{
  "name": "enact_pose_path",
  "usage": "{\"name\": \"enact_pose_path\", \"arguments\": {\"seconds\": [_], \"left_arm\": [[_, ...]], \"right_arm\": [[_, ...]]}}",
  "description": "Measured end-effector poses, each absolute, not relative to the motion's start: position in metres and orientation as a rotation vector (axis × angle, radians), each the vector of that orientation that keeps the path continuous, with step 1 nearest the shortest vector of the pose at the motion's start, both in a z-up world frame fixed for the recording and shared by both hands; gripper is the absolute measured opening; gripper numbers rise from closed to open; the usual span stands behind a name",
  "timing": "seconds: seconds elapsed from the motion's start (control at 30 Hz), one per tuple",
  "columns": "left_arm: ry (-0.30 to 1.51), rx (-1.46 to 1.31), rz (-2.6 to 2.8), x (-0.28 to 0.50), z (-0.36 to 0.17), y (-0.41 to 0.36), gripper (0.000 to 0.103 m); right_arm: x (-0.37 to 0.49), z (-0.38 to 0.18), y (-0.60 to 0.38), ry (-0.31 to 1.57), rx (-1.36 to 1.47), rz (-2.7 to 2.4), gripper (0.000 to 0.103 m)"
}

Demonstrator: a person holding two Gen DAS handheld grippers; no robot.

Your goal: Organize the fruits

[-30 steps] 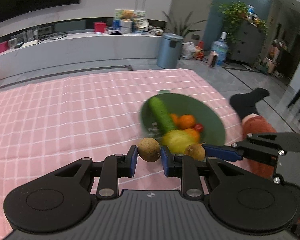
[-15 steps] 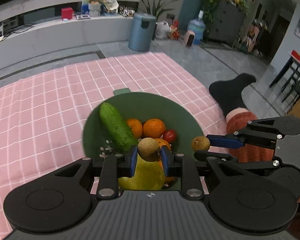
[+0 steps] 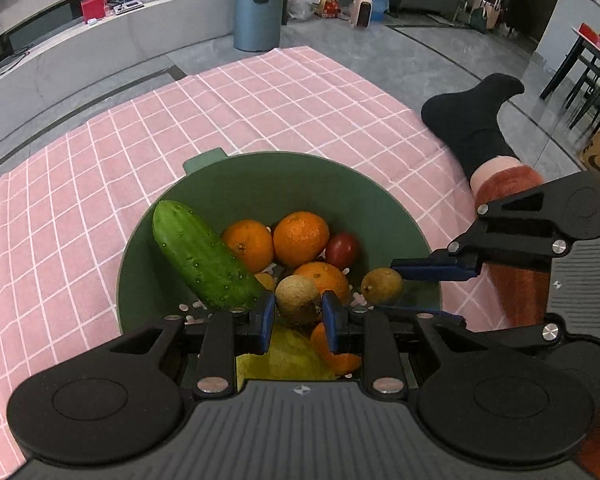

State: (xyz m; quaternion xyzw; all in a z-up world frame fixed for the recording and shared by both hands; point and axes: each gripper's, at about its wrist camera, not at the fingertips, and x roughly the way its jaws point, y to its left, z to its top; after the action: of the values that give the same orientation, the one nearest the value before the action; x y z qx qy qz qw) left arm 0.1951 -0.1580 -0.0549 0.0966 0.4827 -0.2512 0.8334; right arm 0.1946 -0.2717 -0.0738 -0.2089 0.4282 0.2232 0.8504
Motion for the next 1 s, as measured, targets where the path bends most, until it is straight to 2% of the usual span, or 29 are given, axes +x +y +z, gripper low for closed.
{"name": "enact_pose_path", "arguments": {"seconds": [0.1,0.17,0.2,0.3,0.57,0.83,0.97,1.0], "left_arm": [[1.021,0.205,-0.528,0.195,-0.056,-0.158,0.028],[1.012,0.221,-0.525,0.194,-0.054,-0.159,0.036],[1.010,0.224,-0.525,0.192,-0.053,-0.159,0.036],[1.004,0.207,-0.532,0.191,-0.047,-0.157,0.045],[0.942,0.188,-0.497,0.169,-0.019,-0.143,0.046],[0.835,0.137,-0.401,0.124,0.021,-0.111,0.046],[0.780,0.090,-0.343,0.098,0.036,-0.089,0.052],[0.761,0.078,-0.328,0.091,0.038,-0.083,0.053]], "right_arm": [[0.193,-0.073,-0.271,0.909,-0.447,0.465,0.020],[0.193,-0.072,-0.271,0.913,-0.442,0.465,0.020],[0.194,-0.072,-0.271,0.915,-0.440,0.465,0.021],[0.191,-0.068,-0.268,0.909,-0.448,0.459,0.029],[0.175,-0.049,-0.267,0.865,-0.433,0.436,0.030],[0.132,-0.015,-0.251,0.740,-0.370,0.406,0.043],[0.105,-0.002,-0.241,0.664,-0.294,0.376,0.056],[0.097,0.001,-0.239,0.641,-0.272,0.362,0.057]]}}
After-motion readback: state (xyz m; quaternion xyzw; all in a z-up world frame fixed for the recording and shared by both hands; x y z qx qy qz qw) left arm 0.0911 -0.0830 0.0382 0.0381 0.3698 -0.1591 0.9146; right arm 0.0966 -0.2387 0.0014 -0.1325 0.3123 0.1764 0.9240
